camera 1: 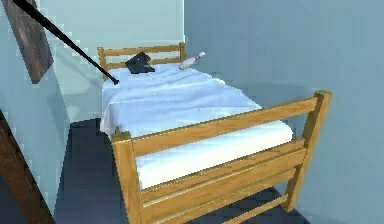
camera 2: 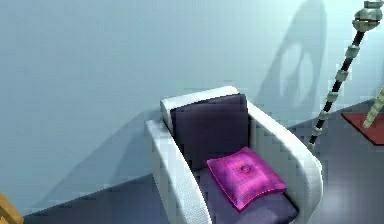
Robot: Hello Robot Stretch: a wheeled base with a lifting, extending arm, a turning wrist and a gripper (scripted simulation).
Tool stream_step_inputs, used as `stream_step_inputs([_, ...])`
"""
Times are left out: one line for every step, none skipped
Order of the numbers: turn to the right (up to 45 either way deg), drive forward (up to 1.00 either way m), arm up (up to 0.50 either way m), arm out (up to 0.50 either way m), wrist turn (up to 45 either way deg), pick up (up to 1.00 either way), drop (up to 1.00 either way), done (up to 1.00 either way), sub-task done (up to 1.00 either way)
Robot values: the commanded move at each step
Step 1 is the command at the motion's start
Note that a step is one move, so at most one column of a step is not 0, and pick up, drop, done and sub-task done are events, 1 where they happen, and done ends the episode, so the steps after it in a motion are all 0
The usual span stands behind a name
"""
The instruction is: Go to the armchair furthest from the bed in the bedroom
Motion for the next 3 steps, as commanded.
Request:
stream_step_inputs([-24.0, 0.0, 0.0, 0.0, 0.0, 0.0, 0.0, 0.0, 0.0])
stream_step_inputs([0.0, 0.15, 0.0, 0.0, 0.0, 0.0, 0.0, 0.0, 0.0])
stream_step_inputs([45.0, 0.0, 0.0, 0.0, 0.0, 0.0, 0.0, 0.0, 0.0])
